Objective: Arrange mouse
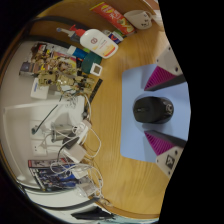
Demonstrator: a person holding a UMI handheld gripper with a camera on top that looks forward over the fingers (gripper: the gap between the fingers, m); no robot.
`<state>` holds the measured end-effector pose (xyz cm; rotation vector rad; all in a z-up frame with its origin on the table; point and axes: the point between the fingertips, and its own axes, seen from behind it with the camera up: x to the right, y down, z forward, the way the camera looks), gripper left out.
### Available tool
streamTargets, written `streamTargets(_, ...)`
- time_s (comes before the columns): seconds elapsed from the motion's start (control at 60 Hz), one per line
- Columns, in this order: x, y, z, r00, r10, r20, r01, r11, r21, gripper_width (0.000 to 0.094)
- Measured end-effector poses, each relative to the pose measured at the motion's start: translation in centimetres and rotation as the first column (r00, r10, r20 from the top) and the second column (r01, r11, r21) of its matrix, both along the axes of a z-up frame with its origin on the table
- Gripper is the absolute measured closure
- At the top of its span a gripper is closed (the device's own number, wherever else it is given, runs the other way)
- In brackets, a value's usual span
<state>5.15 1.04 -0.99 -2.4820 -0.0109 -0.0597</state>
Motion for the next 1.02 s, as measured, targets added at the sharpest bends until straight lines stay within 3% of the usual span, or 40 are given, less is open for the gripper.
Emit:
streamTargets(0.05, -0.1, -0.5, 0.8, 1.000, 0.004, 0.008, -0.004, 1.000, -0.001, 0.0087)
streamTargets(0.3, -1.2, -4.3, 12.5, 0.997, -0.072, 0.037, 0.068, 0.992, 0.107, 0.0096)
streamTargets(0.483, -4.5, -6.4, 23.9, 0.995, -0.095, 0.022, 0.087, 0.964, 0.253, 0.0093)
streamTargets(0.617, -7.5, -8.2, 29.1, 0.996, -0.089, -0.001, 0.085, 0.943, 0.322, 0.0092)
streamTargets(0.833, -10.6, -10.8, 32.6, 0.996, -0.090, 0.003, 0.083, 0.928, 0.363, 0.0093)
streamTargets(1.017, -11.5, -12.7, 32.5, 0.994, -0.112, 0.015, 0.100, 0.930, 0.353, 0.0096)
